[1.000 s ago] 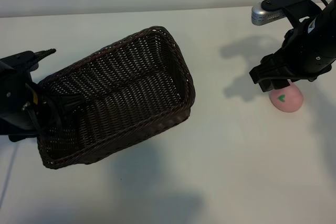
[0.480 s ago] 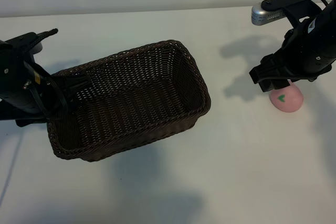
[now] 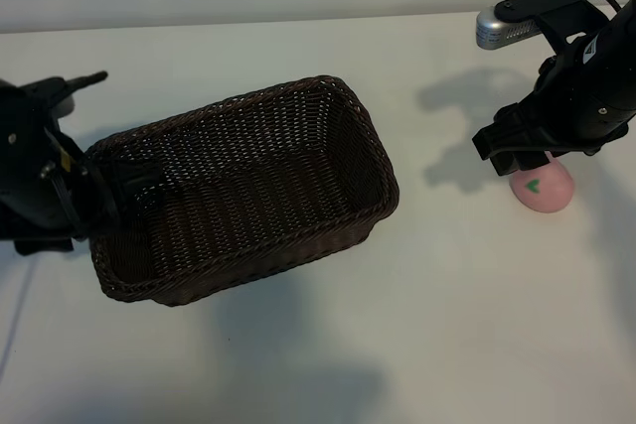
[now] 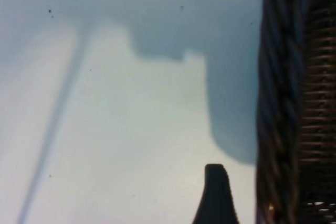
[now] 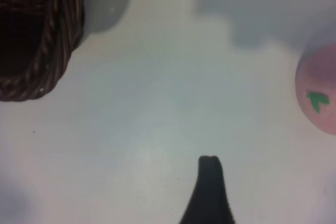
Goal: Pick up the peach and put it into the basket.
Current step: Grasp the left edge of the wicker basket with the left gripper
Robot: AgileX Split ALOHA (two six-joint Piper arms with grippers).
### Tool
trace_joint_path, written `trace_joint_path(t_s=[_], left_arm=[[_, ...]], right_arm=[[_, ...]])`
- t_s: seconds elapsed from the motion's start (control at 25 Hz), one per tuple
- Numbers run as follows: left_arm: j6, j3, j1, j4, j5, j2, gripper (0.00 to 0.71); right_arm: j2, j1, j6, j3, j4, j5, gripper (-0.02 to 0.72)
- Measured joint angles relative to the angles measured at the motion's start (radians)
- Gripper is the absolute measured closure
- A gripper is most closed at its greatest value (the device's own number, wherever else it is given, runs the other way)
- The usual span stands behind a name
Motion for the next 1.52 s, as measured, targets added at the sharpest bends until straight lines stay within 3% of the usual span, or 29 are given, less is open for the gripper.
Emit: trace_joint_path(t_s=[0.36, 1.32, 1.52], left_arm=[[0.024, 0.056, 0.113, -0.013, -0.14, 0.01, 0.158], [0.175, 0.056, 0.118, -0.174, -0.322, 0.222, 0.161], [0.178, 0.056, 0.118, -0.174, -0.33, 0.222, 0.249]], right_arm=[[0.0, 0.0, 0.0, 0.0, 0.0, 0.0, 0.154], [0.0, 0.0, 0.0, 0.0, 0.0, 0.0, 0.154], [0.0, 0.0, 0.0, 0.0, 0.0, 0.0, 0.154]])
